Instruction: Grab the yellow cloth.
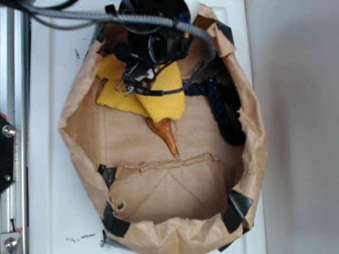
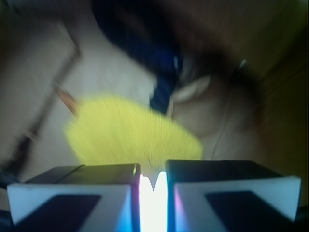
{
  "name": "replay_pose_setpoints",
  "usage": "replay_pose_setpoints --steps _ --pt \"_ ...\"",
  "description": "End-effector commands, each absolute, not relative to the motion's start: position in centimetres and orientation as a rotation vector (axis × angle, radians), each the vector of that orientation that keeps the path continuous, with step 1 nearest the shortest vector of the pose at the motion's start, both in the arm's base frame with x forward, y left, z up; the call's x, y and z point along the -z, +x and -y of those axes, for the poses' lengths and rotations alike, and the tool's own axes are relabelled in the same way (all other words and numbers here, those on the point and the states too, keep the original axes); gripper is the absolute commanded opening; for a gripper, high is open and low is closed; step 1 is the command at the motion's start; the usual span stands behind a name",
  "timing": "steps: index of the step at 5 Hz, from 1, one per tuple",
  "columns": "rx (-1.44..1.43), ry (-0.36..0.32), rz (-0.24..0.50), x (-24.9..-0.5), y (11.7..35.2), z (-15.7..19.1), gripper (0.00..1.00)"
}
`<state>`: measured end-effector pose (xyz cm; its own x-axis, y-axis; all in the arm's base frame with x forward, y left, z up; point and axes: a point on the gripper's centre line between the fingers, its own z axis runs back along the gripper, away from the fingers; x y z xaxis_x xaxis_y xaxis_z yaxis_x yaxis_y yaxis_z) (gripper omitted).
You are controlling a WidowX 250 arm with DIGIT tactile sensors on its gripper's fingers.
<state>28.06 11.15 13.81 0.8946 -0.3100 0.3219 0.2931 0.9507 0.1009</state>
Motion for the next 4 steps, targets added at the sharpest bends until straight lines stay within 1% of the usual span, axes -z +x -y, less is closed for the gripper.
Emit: replay_pose_setpoints --steps 1,2,3,4 --pt "0.279 0.061 0.497 -22.0 27.1 -9.2 0.0" --pt "0.285 0.059 0.489 -21.8 26.7 -8.9 0.0" --pt "0.262 0.018 0.506 -23.5 26.2 -7.9 0.0" --pt "0.296 0.003 0.507 -23.4 25.8 -7.4 1.0"
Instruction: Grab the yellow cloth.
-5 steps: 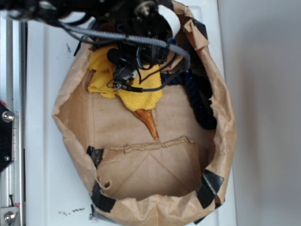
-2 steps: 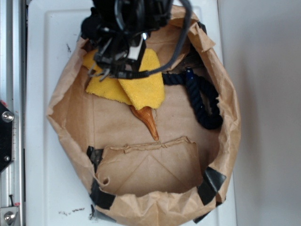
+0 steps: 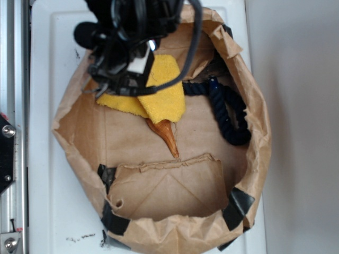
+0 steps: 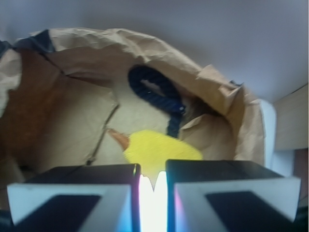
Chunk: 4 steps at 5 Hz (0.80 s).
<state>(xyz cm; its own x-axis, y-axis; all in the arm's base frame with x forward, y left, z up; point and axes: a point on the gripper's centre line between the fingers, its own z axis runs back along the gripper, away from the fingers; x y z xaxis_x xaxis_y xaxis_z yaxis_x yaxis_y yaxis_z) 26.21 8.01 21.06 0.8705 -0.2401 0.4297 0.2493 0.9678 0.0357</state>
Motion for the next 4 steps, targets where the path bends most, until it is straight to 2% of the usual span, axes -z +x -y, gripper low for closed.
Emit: replay_pose_setpoints --steps 1,3,4 --pt "0.33 0.003 0.479 -21.7 26.4 -7.0 1.0" --pt "0.386 -0.005 0.346 -14.9 28.2 -7.1 1.0" --pt "0.415 -0.011 0.299 -11.6 28.2 -7.1 1.0"
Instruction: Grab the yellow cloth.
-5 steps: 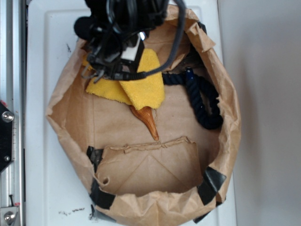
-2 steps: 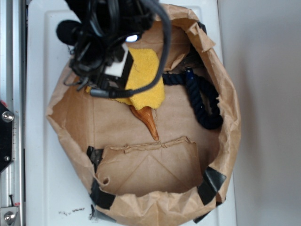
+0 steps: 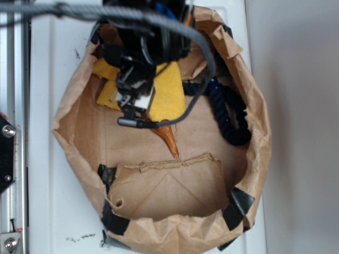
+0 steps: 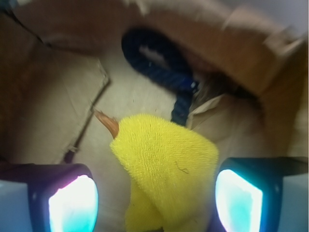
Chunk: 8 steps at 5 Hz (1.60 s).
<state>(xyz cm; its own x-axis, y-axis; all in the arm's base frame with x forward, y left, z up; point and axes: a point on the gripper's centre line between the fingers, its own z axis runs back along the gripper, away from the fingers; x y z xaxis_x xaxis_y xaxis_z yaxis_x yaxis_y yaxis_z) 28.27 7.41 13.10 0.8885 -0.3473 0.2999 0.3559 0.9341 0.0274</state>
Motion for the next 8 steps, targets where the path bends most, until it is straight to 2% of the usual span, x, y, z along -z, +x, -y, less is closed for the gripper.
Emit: replay_pose_setpoints --steps 1,2,3,5,8 --pt "0.425 -0.018 0.257 -9.4 28.2 -6.8 1.0" --pt "0.438 -0.034 0.226 -8.6 28.1 -6.5 1.0" --pt "0.42 -0.032 0.238 -8.9 28.1 -6.8 0.0" --pt "0.405 -0.022 0.301 -10.5 28.2 -6.9 0.0" --pt "0.36 -0.006 0.45 -14.1 28.3 -7.3 0.0"
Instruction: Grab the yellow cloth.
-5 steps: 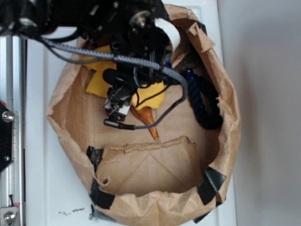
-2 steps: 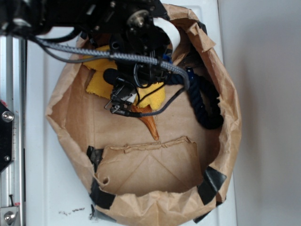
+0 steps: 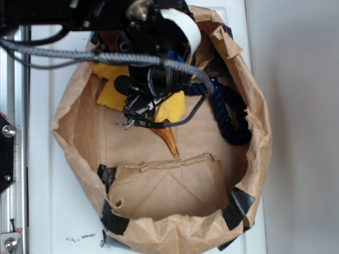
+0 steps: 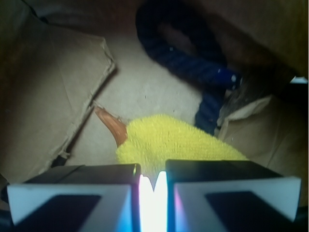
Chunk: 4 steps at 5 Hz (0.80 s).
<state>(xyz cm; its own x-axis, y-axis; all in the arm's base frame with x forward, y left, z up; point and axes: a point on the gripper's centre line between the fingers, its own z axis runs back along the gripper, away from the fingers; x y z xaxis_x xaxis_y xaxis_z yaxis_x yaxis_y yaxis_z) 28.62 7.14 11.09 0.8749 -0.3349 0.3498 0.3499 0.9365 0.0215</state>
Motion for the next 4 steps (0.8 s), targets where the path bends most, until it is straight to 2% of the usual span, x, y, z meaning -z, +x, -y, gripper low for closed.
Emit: replay_pose_setpoints --steps 1,2,3,4 --pt "0.365 -0.045 0.497 -17.8 26.2 -7.8 0.0" --pt "0.38 -0.017 0.443 -16.3 26.3 -7.8 1.0" --pt "0.391 0.008 0.405 -14.9 26.5 -7.7 1.0" --pt "0.392 0.001 0.364 -13.1 27.2 -7.9 1.0"
